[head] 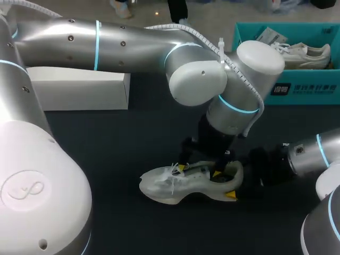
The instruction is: Take the shoe out of the shoebox, open the shoe tongue, remove and reinsert the insole, then place the shoe into the shoebox
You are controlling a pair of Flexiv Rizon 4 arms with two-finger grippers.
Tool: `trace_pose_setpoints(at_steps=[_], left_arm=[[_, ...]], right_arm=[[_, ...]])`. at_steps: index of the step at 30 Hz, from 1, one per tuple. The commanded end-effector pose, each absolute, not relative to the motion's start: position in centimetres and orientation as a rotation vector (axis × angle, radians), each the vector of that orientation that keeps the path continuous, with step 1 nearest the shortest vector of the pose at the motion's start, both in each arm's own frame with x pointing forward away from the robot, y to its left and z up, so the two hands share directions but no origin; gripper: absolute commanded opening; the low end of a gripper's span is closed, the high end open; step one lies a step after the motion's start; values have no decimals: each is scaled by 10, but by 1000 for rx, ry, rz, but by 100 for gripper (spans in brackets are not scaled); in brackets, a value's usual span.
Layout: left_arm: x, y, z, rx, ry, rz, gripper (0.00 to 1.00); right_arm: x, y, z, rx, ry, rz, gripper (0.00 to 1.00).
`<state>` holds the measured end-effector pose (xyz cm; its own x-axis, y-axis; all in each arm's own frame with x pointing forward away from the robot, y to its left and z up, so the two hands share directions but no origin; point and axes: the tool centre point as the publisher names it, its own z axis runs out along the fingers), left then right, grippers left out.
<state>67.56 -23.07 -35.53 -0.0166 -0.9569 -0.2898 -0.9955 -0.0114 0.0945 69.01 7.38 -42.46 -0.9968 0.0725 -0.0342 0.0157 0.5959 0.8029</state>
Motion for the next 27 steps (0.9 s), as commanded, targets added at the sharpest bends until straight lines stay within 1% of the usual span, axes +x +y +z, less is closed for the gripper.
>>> trace_pose_setpoints(at_steps=[1, 5, 6, 8, 9, 10, 11, 12, 13, 22, 27], left_arm=[[664, -221, -347, -2142, 2032, 407, 100], [660, -214, -338, -2168, 1989, 401, 99], [659, -213, -336, -2173, 1980, 399, 93], [658, -211, -333, -2194, 1976, 370, 73], [658, -212, -332, -2198, 1981, 357, 49], [658, -212, -331, -2210, 1985, 342, 42], [658, -212, -331, -2216, 1998, 327, 32], [658, -213, -331, -2222, 2006, 321, 18], [658, -213, -333, -2234, 2016, 305, 0], [660, -215, -339, -2301, 2114, 103, 0], [656, -205, -332, -2341, 2182, -166, 0]], right_arm=[[690, 78, -430, 78, 2749, 1378, 0], [690, 78, -430, 78, 2749, 1378, 0], [690, 78, -430, 78, 2749, 1378, 0], [690, 78, -430, 78, 2749, 1378, 0], [690, 78, -430, 78, 2749, 1378, 0], [690, 78, -430, 78, 2749, 1378, 0], [690, 78, -430, 78, 2749, 1378, 0], [690, 78, -430, 78, 2749, 1378, 0], [690, 78, -430, 78, 2749, 1378, 0], [690, 78, -430, 78, 2749, 1378, 0], [690, 78, -430, 78, 2749, 1378, 0]])
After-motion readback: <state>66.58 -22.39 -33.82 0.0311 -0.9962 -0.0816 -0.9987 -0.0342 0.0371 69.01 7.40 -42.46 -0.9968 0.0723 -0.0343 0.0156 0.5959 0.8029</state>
